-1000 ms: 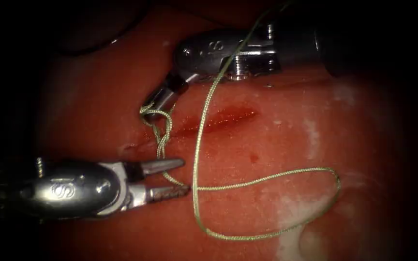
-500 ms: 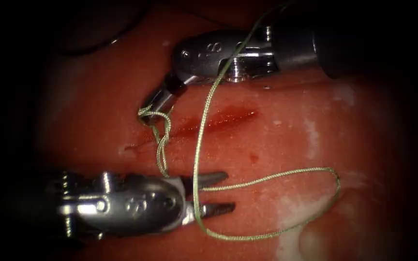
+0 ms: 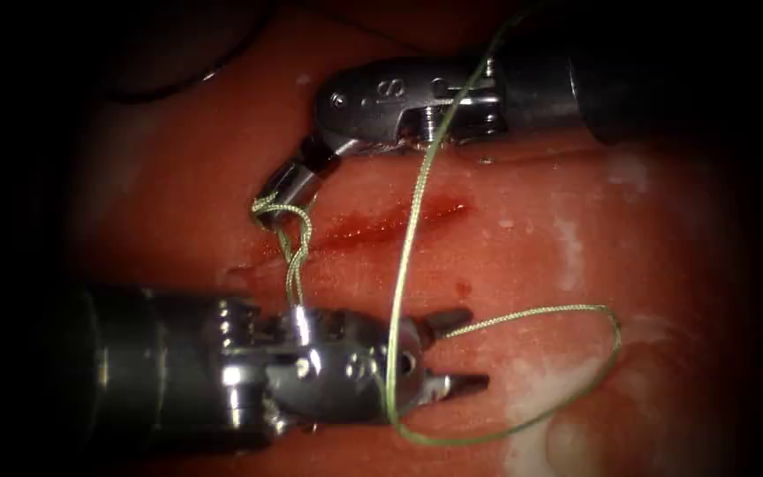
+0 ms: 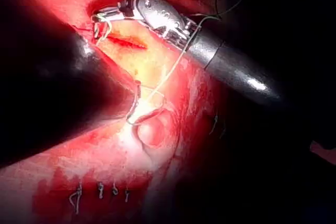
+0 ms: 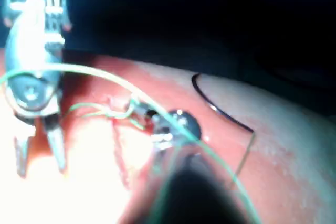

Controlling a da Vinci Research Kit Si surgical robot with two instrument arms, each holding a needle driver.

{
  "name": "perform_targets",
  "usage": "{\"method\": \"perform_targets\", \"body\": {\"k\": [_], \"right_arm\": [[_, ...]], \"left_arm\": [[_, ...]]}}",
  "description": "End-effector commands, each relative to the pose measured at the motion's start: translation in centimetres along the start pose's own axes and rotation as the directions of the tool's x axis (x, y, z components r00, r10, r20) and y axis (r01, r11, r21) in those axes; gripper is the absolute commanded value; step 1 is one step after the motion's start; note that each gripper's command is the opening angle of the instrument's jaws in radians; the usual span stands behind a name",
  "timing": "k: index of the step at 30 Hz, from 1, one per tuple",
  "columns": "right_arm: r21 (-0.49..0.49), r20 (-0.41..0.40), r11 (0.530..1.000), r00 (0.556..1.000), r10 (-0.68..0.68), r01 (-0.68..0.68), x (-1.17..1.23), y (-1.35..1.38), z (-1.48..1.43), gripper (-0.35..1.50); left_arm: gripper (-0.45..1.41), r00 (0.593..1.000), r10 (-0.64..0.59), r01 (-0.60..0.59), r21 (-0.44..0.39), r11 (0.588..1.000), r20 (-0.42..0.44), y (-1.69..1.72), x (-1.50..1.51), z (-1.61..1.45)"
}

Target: Wound Closure

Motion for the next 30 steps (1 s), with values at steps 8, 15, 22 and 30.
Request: {"method": "perform_targets", "body": {"k": [8, 15, 22, 30], "right_arm": [[0.001, 0.008, 1.0, 1.0, -0.009, 0.009, -0.03, 0.04, 0.07, -0.35], [-0.001, 0.008, 1.0, 1.0, -0.002, 0.002, -0.03, 0.05, 0.06, -0.35], [0.0, 0.008, 1.0, 1.0, -0.003, 0.003, -0.03, 0.04, 0.07, -0.35], [0.001, -0.001, 1.0, 1.0, -0.003, 0.003, -0.03, 0.04, 0.07, -0.35]], "left_arm": [[0.68, 0.999, 0.018, -0.018, 0.013, 1.0, 0.045, 0.07, 0.05, 0.31], [0.47, 0.999, 0.028, -0.028, 0.006, 1.0, 0.043, 0.0, -0.01, 0.33], [-0.35, 0.999, 0.052, -0.051, -0.09, 0.995, 0.01, 0.05, -0.04, 0.31], [-0.35, 0.984, 0.083, -0.104, -0.13, 0.986, -0.157, 0.06, -0.08, -0.27]]}}
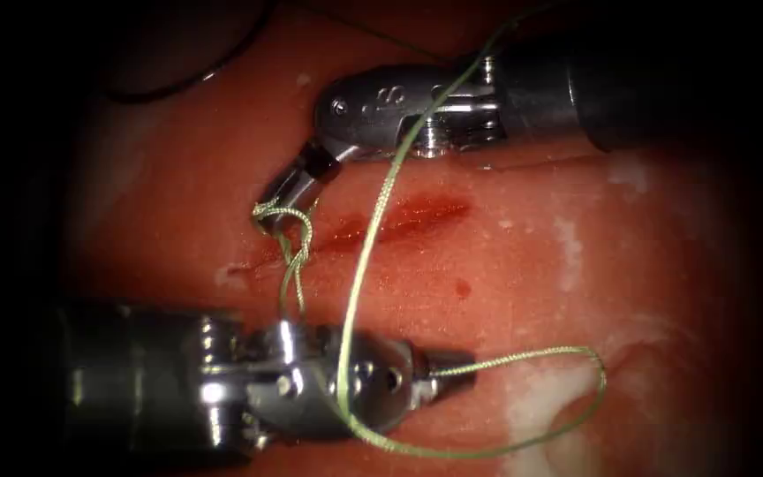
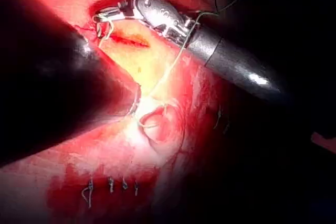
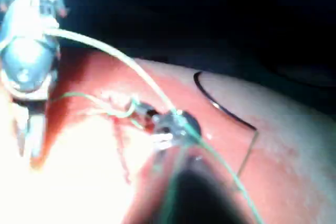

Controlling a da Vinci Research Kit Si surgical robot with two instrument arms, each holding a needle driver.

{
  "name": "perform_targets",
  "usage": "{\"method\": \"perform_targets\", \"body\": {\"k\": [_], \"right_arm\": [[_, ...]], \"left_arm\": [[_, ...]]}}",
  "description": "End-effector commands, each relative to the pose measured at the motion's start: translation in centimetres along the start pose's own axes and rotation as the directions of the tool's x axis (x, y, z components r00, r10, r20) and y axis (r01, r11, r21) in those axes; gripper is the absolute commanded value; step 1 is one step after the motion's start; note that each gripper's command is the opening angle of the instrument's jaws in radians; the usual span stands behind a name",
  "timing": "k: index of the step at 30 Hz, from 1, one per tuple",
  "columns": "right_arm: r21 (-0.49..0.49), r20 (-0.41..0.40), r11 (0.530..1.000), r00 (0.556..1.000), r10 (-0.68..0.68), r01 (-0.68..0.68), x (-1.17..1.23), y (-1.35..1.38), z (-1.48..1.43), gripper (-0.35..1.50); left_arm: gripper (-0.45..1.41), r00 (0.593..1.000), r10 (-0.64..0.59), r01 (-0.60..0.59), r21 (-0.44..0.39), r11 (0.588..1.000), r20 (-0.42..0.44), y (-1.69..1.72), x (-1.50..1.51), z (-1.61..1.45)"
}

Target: Wound Closure

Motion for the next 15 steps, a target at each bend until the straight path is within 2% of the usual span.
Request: {"method": "perform_targets", "body": {"k": [1, 2, 3, 5, 10, 15], "right_arm": [[0.001, -0.008, 1.0, 1.0, -0.004, 0.004, 0.02, 0.06, 0.06, -0.35], [0.001, -0.008, 1.0, 1.0, -0.004, 0.004, 0.02, 0.06, 0.06, -0.35], [0.003, -0.009, 1.0, 1.0, -0.005, 0.005, 0.02, 0.04, 0.05, -0.35], [0.003, -0.009, 1.0, 1.0, -0.005, 0.005, 0.02, 0.04, 0.05, -0.35], [0.004, -0.021, 1.0, 1.0, -0.005, 0.005, 0.02, 0.03, 0.03, -0.35], [-0.003, -0.025, 1.0, 1.0, 0.0, 0.0, 0.06, 0.1, 0.02, -0.35]], "left_arm": [[-0.35, 1.0, 0.007, -0.008, -0.008, 1.0, -0.015, 0.06, -0.06, -0.07], [-0.35, 1.0, 0.007, -0.008, -0.008, 1.0, -0.015, 0.06, -0.06, -0.07], [-0.35, 0.999, -0.003, 0.003, -0.015, 1.0, -0.032, 0.13, -0.22, -0.32], [-0.35, 0.999, -0.011, 0.011, -0.011, 1.0, -0.037, 0.16, -0.26, -0.38], [-0.35, 0.996, -0.061, 0.06, -0.021, 0.998, -0.067, 0.43, -0.57, -0.8], [-0.35, 0.992, -0.085, 0.083, -0.028, 0.996, -0.089, 0.59, -0.59, -0.91]]}}
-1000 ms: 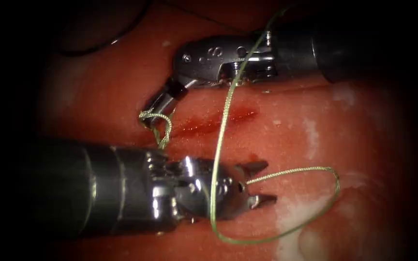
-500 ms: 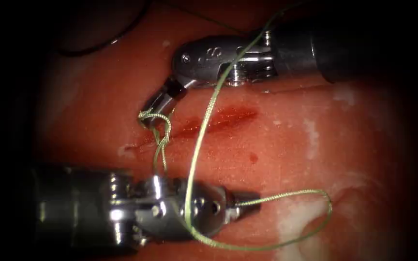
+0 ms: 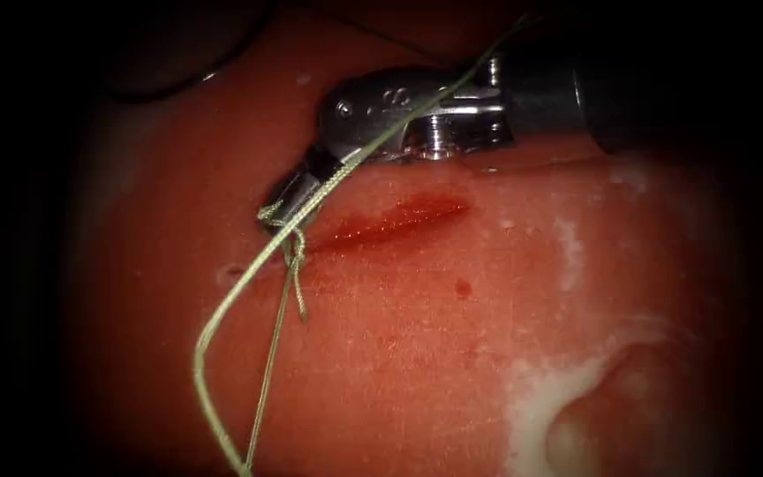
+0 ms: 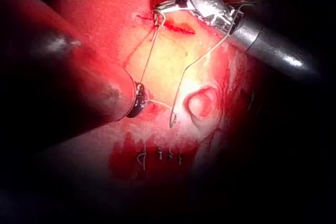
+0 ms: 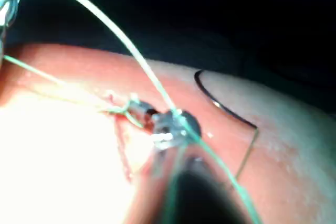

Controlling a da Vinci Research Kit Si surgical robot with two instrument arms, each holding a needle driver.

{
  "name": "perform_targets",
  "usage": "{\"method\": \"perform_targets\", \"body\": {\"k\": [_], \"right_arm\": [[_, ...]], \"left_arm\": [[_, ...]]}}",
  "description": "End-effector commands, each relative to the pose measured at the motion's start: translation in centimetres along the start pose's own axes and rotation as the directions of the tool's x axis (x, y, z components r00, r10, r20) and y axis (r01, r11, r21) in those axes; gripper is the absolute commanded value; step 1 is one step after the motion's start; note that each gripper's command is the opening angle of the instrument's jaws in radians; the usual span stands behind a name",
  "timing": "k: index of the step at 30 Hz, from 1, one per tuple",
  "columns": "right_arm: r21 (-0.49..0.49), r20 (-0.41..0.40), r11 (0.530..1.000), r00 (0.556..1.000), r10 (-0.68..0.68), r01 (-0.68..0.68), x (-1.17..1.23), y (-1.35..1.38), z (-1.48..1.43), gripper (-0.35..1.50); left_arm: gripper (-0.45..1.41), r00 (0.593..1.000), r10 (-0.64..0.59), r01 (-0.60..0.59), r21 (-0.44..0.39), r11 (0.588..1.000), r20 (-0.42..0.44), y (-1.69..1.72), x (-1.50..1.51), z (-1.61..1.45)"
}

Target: Wound Closure

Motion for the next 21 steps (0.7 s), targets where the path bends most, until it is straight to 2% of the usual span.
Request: {"method": "perform_targets", "body": {"k": [1, 8, 17, 21], "right_arm": [[-0.002, -0.008, 1.0, 1.0, -0.002, 0.002, 0.04, 0.1, 0.05, -0.35], [-0.004, -0.01, 1.0, 1.0, 0.0, 0.0, 0.05, 0.12, 0.03, -0.35], [-0.023, -0.017, 1.0, 1.0, 0.004, -0.005, 0.09, 0.21, 0.03, -0.35], [-0.028, -0.019, 1.0, 1.0, 0.013, -0.014, 0.12, 0.26, 0.05, -0.35]], "left_arm": [[-0.35, 1.0, -0.012, 0.012, -0.017, 1.0, -0.011, 0.14, -0.01, 0.07], [-0.35, 0.999, -0.014, 0.013, -0.038, 0.999, -0.03, 0.42, 0.08, -0.01], [-0.35, 0.997, -0.057, 0.053, -0.085, 0.995, -0.052, 0.73, -0.02, -0.01], [-0.35, 0.997, -0.06, 0.054, -0.109, 0.993, -0.054, 0.9, -0.09, -0.11]]}}
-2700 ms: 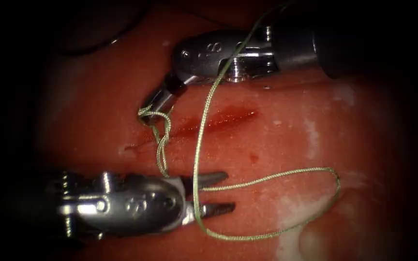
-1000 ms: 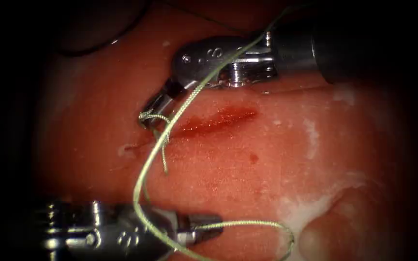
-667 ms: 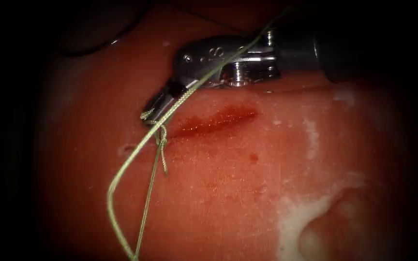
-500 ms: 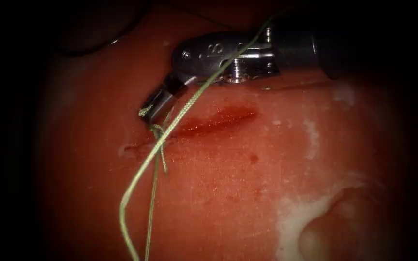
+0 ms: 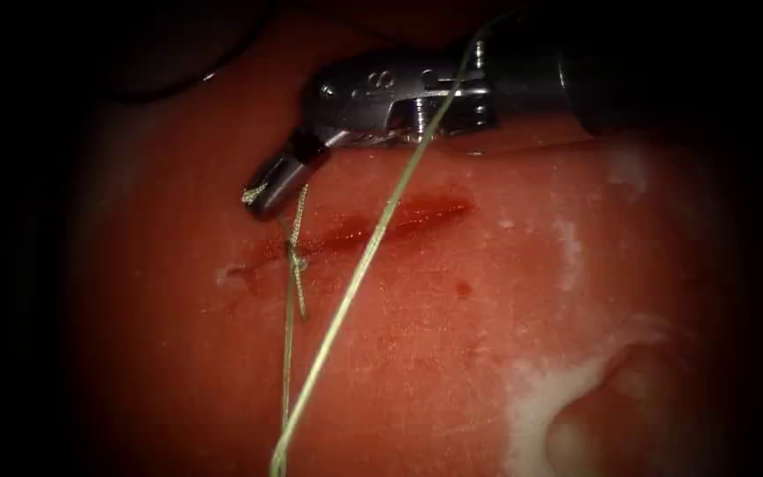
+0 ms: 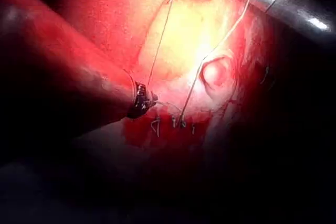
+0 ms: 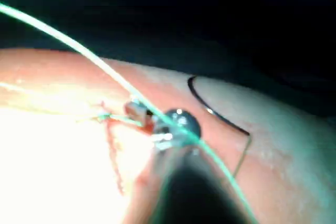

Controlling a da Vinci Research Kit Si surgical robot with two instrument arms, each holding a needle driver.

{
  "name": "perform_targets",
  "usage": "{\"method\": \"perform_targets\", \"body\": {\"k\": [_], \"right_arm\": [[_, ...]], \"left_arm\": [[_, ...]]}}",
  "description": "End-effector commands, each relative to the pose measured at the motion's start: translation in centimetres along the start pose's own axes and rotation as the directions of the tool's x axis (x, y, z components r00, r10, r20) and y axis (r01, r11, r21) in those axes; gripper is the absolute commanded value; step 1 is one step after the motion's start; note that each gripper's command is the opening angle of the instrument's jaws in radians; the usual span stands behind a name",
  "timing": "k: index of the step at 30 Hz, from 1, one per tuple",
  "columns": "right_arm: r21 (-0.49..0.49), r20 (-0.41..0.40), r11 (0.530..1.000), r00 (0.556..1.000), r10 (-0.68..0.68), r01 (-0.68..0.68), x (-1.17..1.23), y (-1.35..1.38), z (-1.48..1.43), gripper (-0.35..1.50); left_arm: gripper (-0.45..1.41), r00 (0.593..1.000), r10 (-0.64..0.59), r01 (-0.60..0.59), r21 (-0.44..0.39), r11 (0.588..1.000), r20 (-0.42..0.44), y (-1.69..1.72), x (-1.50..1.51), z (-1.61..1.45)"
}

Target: Wound Closure

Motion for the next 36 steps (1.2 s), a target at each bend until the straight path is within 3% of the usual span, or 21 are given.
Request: {"method": "perform_targets", "body": {"k": [1, 20, 21, 36], "right_arm": [[-0.002, -0.002, 1.0, 1.0, 0.001, -0.001, 0.03, 0.09, 0.06, -0.35], [-0.101, 0.051, 0.995, 0.999, -0.013, 0.018, -0.09, 0.26, -0.01, -0.35], [-0.156, 0.055, 0.988, 0.998, -0.01, 0.018, -0.12, 0.28, 0.01, -0.35], [-0.191, 0.083, 0.981, 0.996, -0.017, 0.033, -0.13, 0.41, -0.03, -0.35]], "left_arm": [[-0.35, 1.0, -0.005, 0.005, -0.003, 1.0, 0.001, 0.06, -0.04, 0.05], [-0.35, 1.0, -0.018, 0.018, -0.021, 1.0, 0.001, 0.2, -0.25, 0.26], [-0.35, 1.0, -0.021, 0.021, -0.025, 0.999, 0.001, 0.28, -0.3, 0.24], [-0.35, 1.0, -0.005, 0.005, -0.041, 0.999, 0.006, 0.65, -0.45, 0.28]]}}
